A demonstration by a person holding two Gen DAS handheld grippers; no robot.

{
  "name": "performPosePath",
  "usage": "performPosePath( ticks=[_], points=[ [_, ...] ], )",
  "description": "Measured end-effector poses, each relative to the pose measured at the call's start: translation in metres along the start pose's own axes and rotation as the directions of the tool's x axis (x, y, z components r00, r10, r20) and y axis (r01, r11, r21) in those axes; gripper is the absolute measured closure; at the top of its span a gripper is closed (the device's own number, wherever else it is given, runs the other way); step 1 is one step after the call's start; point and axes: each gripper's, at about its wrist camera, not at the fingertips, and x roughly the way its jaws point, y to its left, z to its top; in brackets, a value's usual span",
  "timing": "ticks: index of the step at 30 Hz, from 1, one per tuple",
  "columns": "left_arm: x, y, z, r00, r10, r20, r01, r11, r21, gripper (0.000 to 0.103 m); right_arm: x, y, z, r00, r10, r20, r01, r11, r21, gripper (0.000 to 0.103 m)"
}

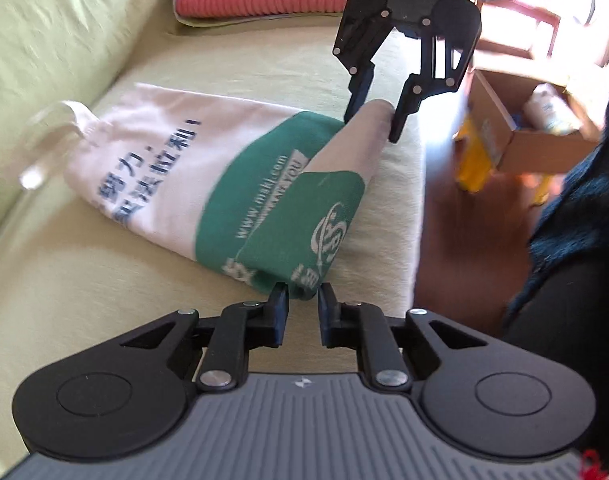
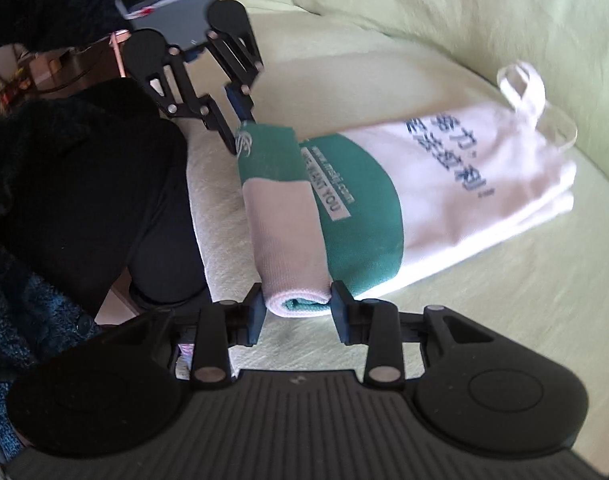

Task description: Fold shopping bag

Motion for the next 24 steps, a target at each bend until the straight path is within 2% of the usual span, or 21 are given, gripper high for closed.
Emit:
performPosePath(
  ticks=[2, 3, 4, 5, 7, 8, 10, 12, 13, 14, 15, 17, 19, 20, 22, 24],
  points=[
    [-0.005, -0.022, -0.002, 0.997, 0.083, 0.008, -0.083, 0.984, 0.157, 0.067, 0.000, -0.005, -0.002, 1.000, 0.011, 0.008, -0.011, 0.999, 0.042, 0.071],
    [-0.006, -0.032, -0.003, 0.992, 0.121, 0.017, -0.122, 0.966, 0.229, 0.063, -0.001, -0.007, -0.002, 1.000, 0.014, 0.009, -0.014, 0.999, 0.049, 0.071],
    [-0.004, -0.043, -0.006, 0.985, 0.174, 0.023, -0.172, 0.935, 0.310, 0.062, 0.000, -0.008, -0.002, 1.000, 0.016, 0.008, -0.017, 0.998, 0.053, 0.071],
    [-0.005, -0.046, -0.009, 0.980, 0.197, 0.030, -0.196, 0.920, 0.338, 0.061, 0.001, -0.009, -0.003, 1.000, 0.018, 0.006, -0.018, 0.998, 0.055, 0.071],
    [-0.002, -0.053, -0.013, 0.965, 0.255, 0.068, -0.260, 0.879, 0.400, 0.052, 0.003, -0.010, -0.003, 1.000, 0.024, -0.002, -0.024, 0.998, 0.049, 0.071],
    [-0.002, -0.056, -0.014, 0.958, 0.274, 0.082, -0.282, 0.859, 0.426, 0.052, 0.003, -0.011, -0.003, 1.000, 0.027, -0.006, -0.027, 0.998, 0.050, 0.071],
    [0.002, -0.059, -0.016, 0.959, 0.267, 0.091, -0.277, 0.831, 0.483, 0.052, 0.004, -0.010, -0.001, 0.999, 0.031, -0.014, -0.030, 0.999, 0.043, 0.071],
    [0.008, -0.059, -0.015, 0.971, 0.224, 0.085, -0.235, 0.816, 0.528, 0.052, 0.006, -0.010, 0.001, 0.999, 0.036, -0.027, -0.035, 0.999, 0.028, 0.071],
    [0.010, -0.059, -0.013, 0.976, 0.202, 0.082, -0.214, 0.808, 0.548, 0.055, 0.006, -0.011, 0.002, 0.999, 0.038, -0.034, -0.038, 0.999, 0.021, 0.072],
    [0.013, -0.054, -0.010, 0.984, 0.167, 0.057, -0.171, 0.828, 0.534, 0.062, 0.006, -0.010, 0.003, 0.998, 0.040, -0.040, -0.039, 0.999, 0.014, 0.072],
    [0.016, -0.050, -0.007, 0.991, 0.130, 0.033, -0.128, 0.846, 0.518, 0.073, 0.006, -0.010, 0.004, 0.998, 0.039, -0.045, -0.039, 0.999, 0.010, 0.072],
    [0.020, -0.040, -0.001, 0.998, 0.066, 0.005, -0.061, 0.881, 0.470, 0.074, 0.007, -0.009, 0.005, 0.998, 0.028, -0.051, -0.028, 1.000, 0.003, 0.072],
    [0.019, -0.019, 0.003, 1.000, -0.018, -0.010, 0.021, 0.936, 0.353, 0.075, 0.006, -0.001, 0.005, 0.999, -0.010, -0.046, 0.009, 1.000, -0.023, 0.071],
    [0.019, -0.015, 0.004, 0.999, -0.035, -0.012, 0.037, 0.943, 0.332, 0.075, 0.005, 0.004, 0.004, 0.999, -0.039, -0.038, 0.038, 0.999, -0.039, 0.071],
    [0.021, -0.008, 0.005, 0.997, -0.072, -0.020, 0.075, 0.952, 0.296, 0.075, 0.006, 0.021, -0.001, 0.989, -0.149, -0.003, 0.148, 0.982, -0.114, 0.060],
    [0.022, -0.004, 0.005, 0.995, -0.092, -0.022, 0.095, 0.957, 0.274, 0.075, 0.008, 0.042, -0.009, 0.965, -0.257, 0.054, 0.262, 0.935, -0.238, 0.055]
  ],
)
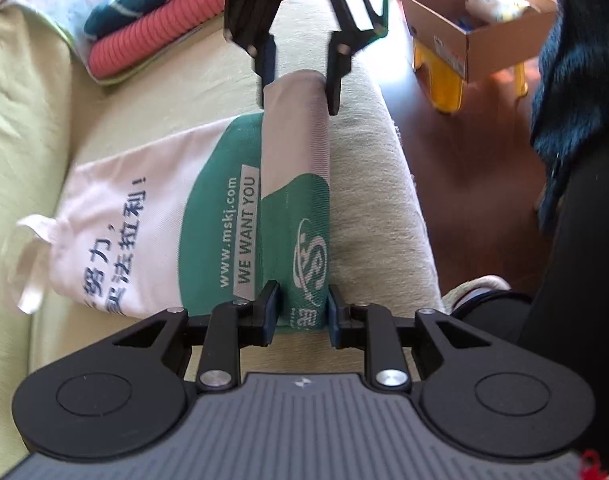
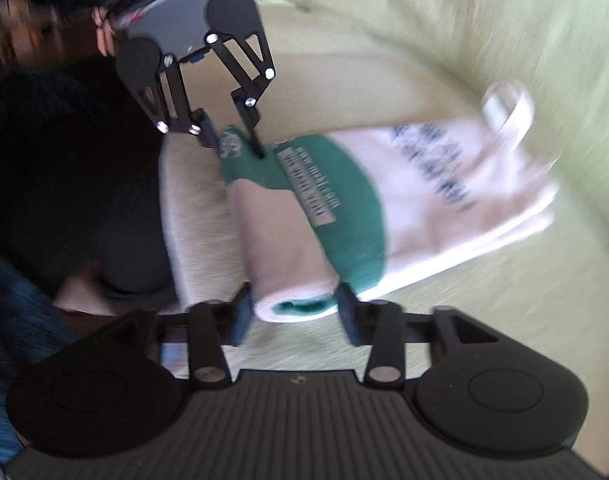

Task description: Fold shopping bag

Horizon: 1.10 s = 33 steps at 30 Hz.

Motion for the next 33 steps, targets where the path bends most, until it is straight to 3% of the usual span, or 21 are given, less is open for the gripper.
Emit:
performPosePath(
  ticks=[2, 4, 7, 8, 11, 13, 15, 17, 21, 24, 25, 27, 30, 33],
  points=[
    [0.001, 0.001, 0.000, 1.000, -0.005, 0.001, 0.005, 1.000, -0.011, 0.075, -0.002, 0.027, -0.007, 0.992, -0.117, 0.056, 0.125, 0.978, -0.168, 0.054],
    [0.001, 0.001, 0.001, 1.000, -0.004, -0.001, 0.004, 1.000, -0.013, 0.075, -0.002, 0.052, -0.016, 0.971, -0.203, 0.125, 0.234, 0.910, -0.343, 0.056],
    [0.002, 0.005, 0.000, 1.000, -0.009, 0.006, 0.009, 0.999, -0.037, 0.075, 0.005, 0.076, -0.032, 0.957, -0.228, 0.179, 0.290, 0.791, -0.539, 0.074],
    [0.003, 0.005, 0.001, 1.000, -0.007, 0.009, 0.007, 0.999, -0.045, 0.075, 0.007, 0.076, -0.035, 0.962, -0.217, 0.167, 0.273, 0.787, -0.553, 0.076],
    [0.003, 0.006, 0.002, 1.000, 0.000, 0.019, 0.002, 0.996, -0.094, 0.075, 0.005, 0.055, -0.027, 0.985, -0.132, 0.109, 0.164, 0.912, -0.376, 0.078],
    [0.000, 0.011, 0.001, 0.999, -0.013, 0.029, 0.018, 0.987, -0.161, 0.075, 0.002, 0.026, -0.015, 0.997, -0.032, 0.068, 0.040, 0.991, -0.130, 0.079],
    [-0.005, 0.017, -0.002, 0.999, -0.027, 0.045, 0.037, 0.971, -0.235, 0.075, 0.001, -0.011, -0.009, 0.995, 0.082, 0.060, -0.090, 0.987, 0.137, 0.079],
    [-0.006, 0.030, -0.002, 0.997, -0.052, 0.054, 0.067, 0.943, -0.325, 0.075, 0.005, -0.051, -0.011, 0.976, 0.205, 0.074, -0.218, 0.900, 0.376, 0.080],
    [-0.003, 0.061, -0.001, 0.994, -0.099, 0.053, 0.112, 0.858, -0.502, 0.075, 0.019, -0.095, -0.027, 0.933, 0.338, 0.126, -0.338, 0.695, 0.635, 0.080],
    [-0.001, 0.079, -0.003, 0.994, -0.100, 0.047, 0.107, 0.784, -0.611, 0.070, 0.027, -0.113, -0.046, 0.911, 0.373, 0.174, -0.356, 0.502, 0.788, 0.080],
    [0.000, 0.085, -0.004, 0.994, -0.098, 0.043, 0.102, 0.757, -0.645, 0.068, 0.029, -0.118, -0.053, 0.905, 0.381, 0.191, -0.354, 0.420, 0.836, 0.080],
    [-0.002, 0.084, -0.002, 0.998, -0.068, 0.003, 0.053, 0.753, -0.656, 0.067, 0.033, -0.123, -0.062, 0.897, 0.389, 0.209, -0.340, 0.309, 0.888, 0.081],
    [-0.008, 0.071, 0.011, 0.996, 0.029, -0.089, -0.076, 0.805, -0.589, 0.068, 0.039, -0.127, -0.070, 0.890, 0.400, 0.218, -0.312, 0.187, 0.931, 0.082],
    [-0.016, 0.054, 0.027, 0.978, 0.141, -0.154, -0.200, 0.846, -0.495, 0.072, 0.045, -0.132, -0.075, 0.881, 0.423, 0.214, -0.281, 0.102, 0.954, 0.083]
  ],
)
